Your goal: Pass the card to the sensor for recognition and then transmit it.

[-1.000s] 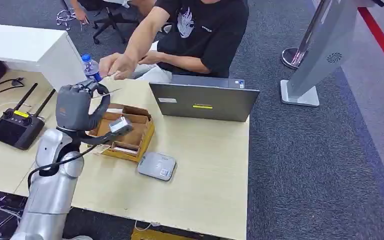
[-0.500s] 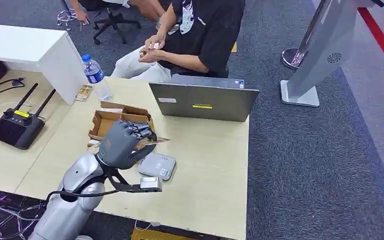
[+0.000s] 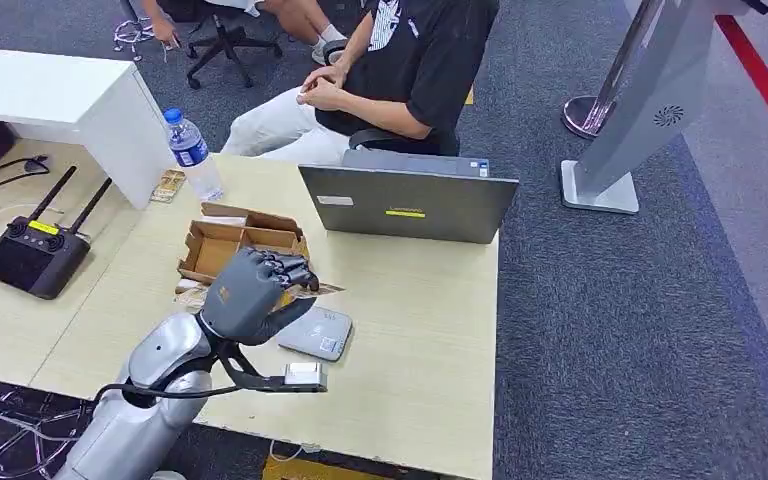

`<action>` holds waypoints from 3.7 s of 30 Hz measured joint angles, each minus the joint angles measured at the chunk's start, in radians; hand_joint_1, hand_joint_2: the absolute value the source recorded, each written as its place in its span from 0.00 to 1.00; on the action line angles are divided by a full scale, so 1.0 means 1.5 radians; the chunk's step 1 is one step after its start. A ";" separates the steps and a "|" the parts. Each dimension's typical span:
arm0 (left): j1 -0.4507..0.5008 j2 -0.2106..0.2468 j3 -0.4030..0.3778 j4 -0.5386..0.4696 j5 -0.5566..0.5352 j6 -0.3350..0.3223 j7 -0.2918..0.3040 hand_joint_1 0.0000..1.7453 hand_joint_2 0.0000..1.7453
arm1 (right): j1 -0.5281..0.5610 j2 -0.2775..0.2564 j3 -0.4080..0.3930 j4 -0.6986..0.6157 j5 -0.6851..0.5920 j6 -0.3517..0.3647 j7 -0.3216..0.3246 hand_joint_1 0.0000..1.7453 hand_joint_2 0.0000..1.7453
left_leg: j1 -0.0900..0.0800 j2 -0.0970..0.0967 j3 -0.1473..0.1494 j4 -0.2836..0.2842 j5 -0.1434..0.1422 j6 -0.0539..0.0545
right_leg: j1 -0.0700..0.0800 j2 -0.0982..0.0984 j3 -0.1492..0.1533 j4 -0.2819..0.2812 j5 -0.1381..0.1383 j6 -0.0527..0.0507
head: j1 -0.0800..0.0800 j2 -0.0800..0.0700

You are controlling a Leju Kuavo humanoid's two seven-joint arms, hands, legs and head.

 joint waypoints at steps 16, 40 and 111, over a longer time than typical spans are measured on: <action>-0.051 0.027 -0.059 0.298 -0.034 0.022 0.102 1.00 1.00 | -0.033 0.000 0.010 0.000 0.015 -0.023 0.050 0.00 1.00 | 0.000 0.000 0.000 0.000 0.000 0.000 | 0.000 0.000 0.000 0.000 0.000 0.000 | 0.000 0.000; -0.042 -0.057 -0.027 0.319 -0.118 0.153 0.129 1.00 1.00 | -0.040 0.000 0.040 0.000 0.013 -0.017 0.034 0.00 1.00 | 0.000 -0.003 -0.001 0.000 0.001 0.000 | 0.000 -0.002 0.000 0.000 0.000 0.000 | 0.001 0.000; 0.066 0.063 0.217 0.107 -0.081 0.061 0.062 0.00 1.00 | -0.001 -0.002 0.079 0.001 -0.032 0.001 0.009 0.00 1.00 | 0.000 -0.001 -0.001 -0.001 0.001 0.000 | 0.001 -0.001 -0.001 0.000 0.000 0.000 | 0.001 0.000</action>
